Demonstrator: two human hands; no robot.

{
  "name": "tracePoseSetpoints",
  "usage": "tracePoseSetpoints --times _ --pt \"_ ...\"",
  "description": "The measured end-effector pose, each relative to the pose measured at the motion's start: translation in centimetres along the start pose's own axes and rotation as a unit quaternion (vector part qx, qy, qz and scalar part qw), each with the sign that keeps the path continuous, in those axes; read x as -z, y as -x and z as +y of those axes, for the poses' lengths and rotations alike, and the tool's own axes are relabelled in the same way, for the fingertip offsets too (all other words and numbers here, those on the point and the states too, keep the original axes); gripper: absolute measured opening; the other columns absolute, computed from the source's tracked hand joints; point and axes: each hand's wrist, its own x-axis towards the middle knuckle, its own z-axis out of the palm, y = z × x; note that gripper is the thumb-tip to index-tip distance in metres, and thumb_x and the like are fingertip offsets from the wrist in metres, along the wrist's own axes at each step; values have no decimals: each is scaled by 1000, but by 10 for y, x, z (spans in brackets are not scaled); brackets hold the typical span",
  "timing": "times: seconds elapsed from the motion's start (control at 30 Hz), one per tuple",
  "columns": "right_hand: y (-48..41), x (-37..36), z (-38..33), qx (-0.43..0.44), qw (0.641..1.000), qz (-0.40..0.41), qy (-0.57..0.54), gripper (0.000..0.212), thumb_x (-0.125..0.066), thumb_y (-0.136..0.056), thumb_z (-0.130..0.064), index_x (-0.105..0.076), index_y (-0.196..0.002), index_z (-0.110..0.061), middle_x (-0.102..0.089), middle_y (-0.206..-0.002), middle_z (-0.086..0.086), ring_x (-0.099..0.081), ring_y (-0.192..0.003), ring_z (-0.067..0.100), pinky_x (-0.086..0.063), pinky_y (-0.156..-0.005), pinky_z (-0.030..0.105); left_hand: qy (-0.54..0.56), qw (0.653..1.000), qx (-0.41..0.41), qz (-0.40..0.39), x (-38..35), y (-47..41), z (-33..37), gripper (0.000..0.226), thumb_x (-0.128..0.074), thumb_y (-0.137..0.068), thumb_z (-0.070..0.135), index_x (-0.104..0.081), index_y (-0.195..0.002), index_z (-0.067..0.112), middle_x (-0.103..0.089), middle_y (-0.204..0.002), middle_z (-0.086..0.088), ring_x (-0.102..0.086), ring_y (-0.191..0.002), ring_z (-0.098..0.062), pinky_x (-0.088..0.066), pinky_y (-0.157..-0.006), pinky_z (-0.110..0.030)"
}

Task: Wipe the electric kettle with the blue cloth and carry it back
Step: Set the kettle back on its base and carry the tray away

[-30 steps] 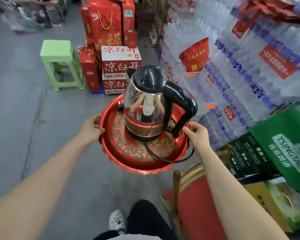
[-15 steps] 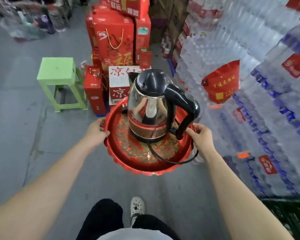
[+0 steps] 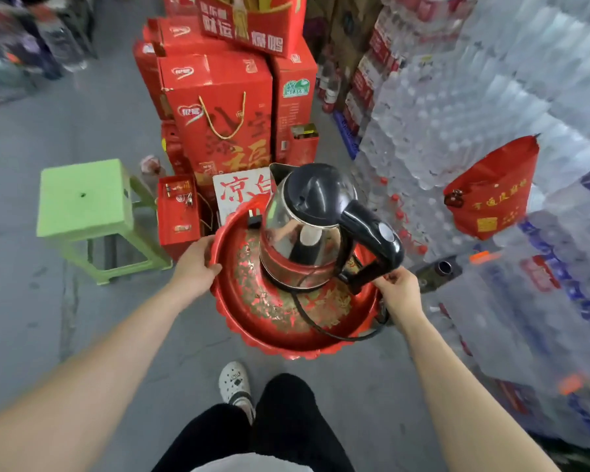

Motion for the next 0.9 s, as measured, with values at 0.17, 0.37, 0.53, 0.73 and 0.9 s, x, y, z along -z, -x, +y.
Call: tracePoseSetpoints --times 0.17,0.37,0.53,0.73,0.9 --pt "-56 -46 -31 -62 998 15 -6 23 -72 -83 -15 -57 -74 -29 -69 -82 9 -60 -74 24 -52 -71 40 -29 999 10 -32 12 -102 7 56 -59 -87 -2 -47 -137 20 -59 -118 2 -58 -109 -23 -48 -94 -39" --pt "-143 -97 -49 -79 997 15 -7 27 -69 -86 -13 -68 -114 -12 -71 -101 5 -64 -94 23 -52 -86 37 -62 997 19 -38 -4 -215 -6 58 -60 -87 0 -45 -140 21 -58 -132 -4 -58 -115 -26 -46 -98 -39" --pt "-217 -148 -37 -116 993 2 24 33 -76 -86 -8 -66 -117 -8 -72 -100 6 -68 -98 27 -54 -89 38 -88 995 18 -35 -27 -299 -38 61 -62 -86 -1 -44 -140 18 -56 -136 -10 -58 -117 -32 -44 -102 -46" --pt "-268 -213 -27 -159 987 15 5 30 -76 -84 -17 -65 -111 -9 -69 -95 5 -65 -95 27 -53 -93 43 -126 990 8 -58 -45 -387 -79 60 -61 -85 -5 -45 -140 14 -55 -133 -16 -60 -104 -33 -45 -96 -44" --pt "-282 -257 -22 -188 981 43 4 19 -68 -91 -5 -60 -101 -19 -64 -85 -8 -64 -92 24 -51 -84 36 -157 984 -30 -79 -46 -435 -102 60 -59 -84 -5 -47 -138 18 -58 -126 -14 -62 -97 -32 -45 -89 -41"
